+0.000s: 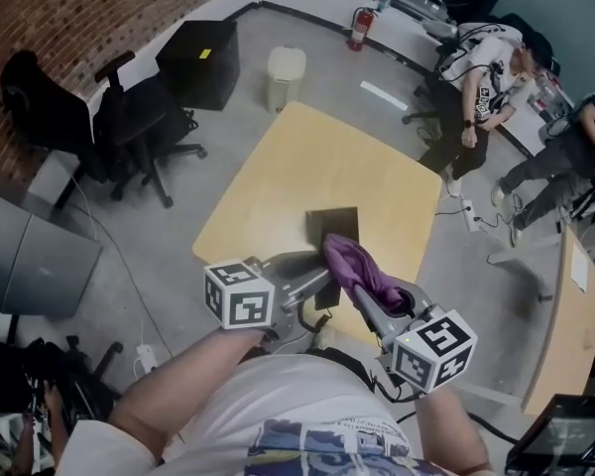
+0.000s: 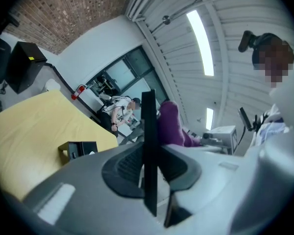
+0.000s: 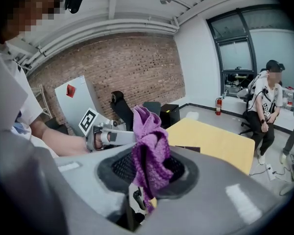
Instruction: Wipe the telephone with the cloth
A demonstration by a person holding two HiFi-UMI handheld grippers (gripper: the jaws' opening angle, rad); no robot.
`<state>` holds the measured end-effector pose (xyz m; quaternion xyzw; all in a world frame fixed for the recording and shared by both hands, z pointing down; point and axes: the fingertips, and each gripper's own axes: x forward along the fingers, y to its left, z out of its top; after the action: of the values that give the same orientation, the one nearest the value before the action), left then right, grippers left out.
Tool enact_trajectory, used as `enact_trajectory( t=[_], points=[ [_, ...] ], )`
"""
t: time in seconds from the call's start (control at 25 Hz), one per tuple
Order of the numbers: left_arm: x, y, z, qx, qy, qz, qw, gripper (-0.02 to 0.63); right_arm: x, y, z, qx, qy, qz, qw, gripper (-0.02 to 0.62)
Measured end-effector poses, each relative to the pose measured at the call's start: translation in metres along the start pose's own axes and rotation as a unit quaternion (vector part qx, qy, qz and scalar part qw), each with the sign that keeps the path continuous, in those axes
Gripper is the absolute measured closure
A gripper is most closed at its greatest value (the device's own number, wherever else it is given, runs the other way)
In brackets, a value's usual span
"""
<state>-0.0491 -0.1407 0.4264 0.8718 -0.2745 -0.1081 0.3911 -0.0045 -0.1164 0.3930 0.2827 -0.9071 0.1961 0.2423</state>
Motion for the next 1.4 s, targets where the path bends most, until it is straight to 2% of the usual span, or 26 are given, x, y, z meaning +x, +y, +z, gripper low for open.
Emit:
enact_trajectory(
  t=[0.48,0.68,0.84,1.08,1.24,1.4],
  points=[
    [-0.008,-0.003,0.036,-0.007,-0.052,-0.006,0.9986,0.520,-0.011,0.018,-0.048,-0.004,0.054,0.012,0.998,0.509],
    [-0.006,-0.001,0.028,0.002,-0.040,0.002,0.9992,0.520,-0.030,0.012,-0.017,-0.018,0.016,-0.001,1.000,0.509],
    [0.003,-0.007,0.008,0.020,-0.008,0.004,0.9998,0.520,-0.035,0.001,0.017,-0.040,-0.016,-0.020,0.999,0.509],
    [0.020,-0.025,-0.023,0.043,0.034,-0.005,0.9985,0.520,-0.028,-0.004,0.036,-0.048,-0.021,-0.024,0.998,0.509],
    [0.022,-0.023,-0.023,0.035,0.026,0.003,0.9990,0.520,-0.021,0.003,0.026,-0.042,-0.007,-0.004,0.999,0.509],
    [0.021,-0.023,-0.010,0.024,0.000,0.008,0.9997,0.520,-0.024,0.009,0.013,-0.035,0.000,0.014,0.999,0.509]
  ],
)
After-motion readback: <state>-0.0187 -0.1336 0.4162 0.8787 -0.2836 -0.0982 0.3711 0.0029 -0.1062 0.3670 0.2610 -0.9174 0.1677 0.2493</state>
